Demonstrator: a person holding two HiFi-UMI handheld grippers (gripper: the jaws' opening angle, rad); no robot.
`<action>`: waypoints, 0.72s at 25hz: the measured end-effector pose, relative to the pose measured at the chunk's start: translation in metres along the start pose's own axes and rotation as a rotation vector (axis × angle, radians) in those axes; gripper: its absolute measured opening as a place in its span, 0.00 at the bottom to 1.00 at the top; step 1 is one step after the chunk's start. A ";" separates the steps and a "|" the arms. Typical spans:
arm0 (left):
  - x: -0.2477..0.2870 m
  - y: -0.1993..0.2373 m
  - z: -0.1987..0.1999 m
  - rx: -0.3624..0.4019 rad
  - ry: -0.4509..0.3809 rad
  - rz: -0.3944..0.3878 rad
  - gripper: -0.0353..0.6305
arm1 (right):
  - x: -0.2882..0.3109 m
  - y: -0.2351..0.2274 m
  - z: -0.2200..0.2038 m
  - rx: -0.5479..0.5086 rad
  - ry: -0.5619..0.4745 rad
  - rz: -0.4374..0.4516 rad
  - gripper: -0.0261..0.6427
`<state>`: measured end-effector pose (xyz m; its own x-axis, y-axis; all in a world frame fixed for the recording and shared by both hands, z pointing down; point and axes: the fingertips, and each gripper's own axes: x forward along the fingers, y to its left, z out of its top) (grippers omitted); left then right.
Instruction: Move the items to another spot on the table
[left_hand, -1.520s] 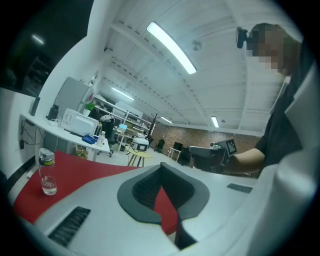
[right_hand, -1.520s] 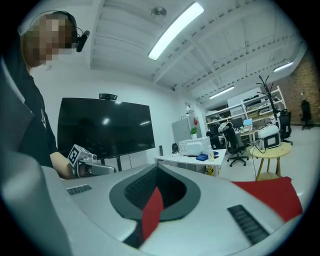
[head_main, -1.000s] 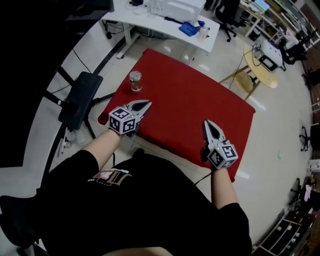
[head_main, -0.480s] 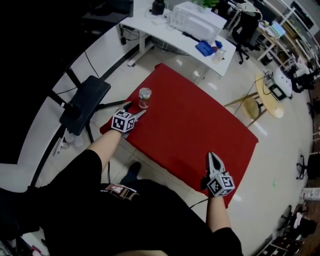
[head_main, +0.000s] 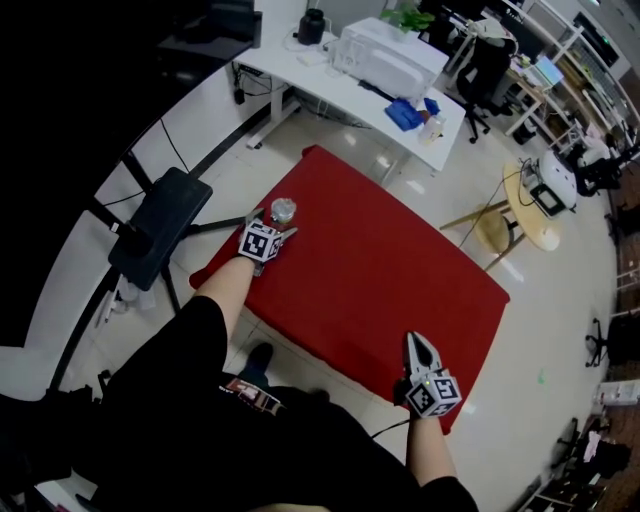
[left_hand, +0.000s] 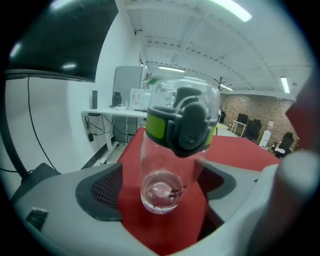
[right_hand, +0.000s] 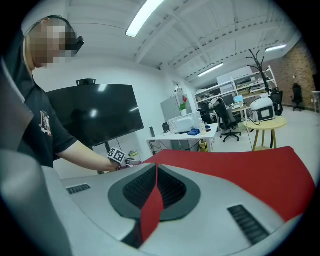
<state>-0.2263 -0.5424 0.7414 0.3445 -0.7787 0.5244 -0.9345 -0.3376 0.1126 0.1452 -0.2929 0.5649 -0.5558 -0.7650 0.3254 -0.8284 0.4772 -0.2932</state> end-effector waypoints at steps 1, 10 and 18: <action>0.003 0.000 0.000 0.007 0.004 -0.001 0.73 | -0.001 -0.003 -0.004 0.006 0.001 0.001 0.06; 0.014 -0.013 0.009 0.064 -0.021 -0.046 0.59 | -0.012 -0.022 -0.002 0.011 -0.013 -0.049 0.06; -0.006 -0.028 0.011 0.093 -0.053 -0.102 0.59 | -0.006 -0.022 0.003 -0.014 -0.027 -0.049 0.06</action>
<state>-0.2014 -0.5344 0.7258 0.4441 -0.7637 0.4686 -0.8828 -0.4622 0.0834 0.1672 -0.3005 0.5669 -0.5129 -0.7987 0.3147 -0.8554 0.4448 -0.2653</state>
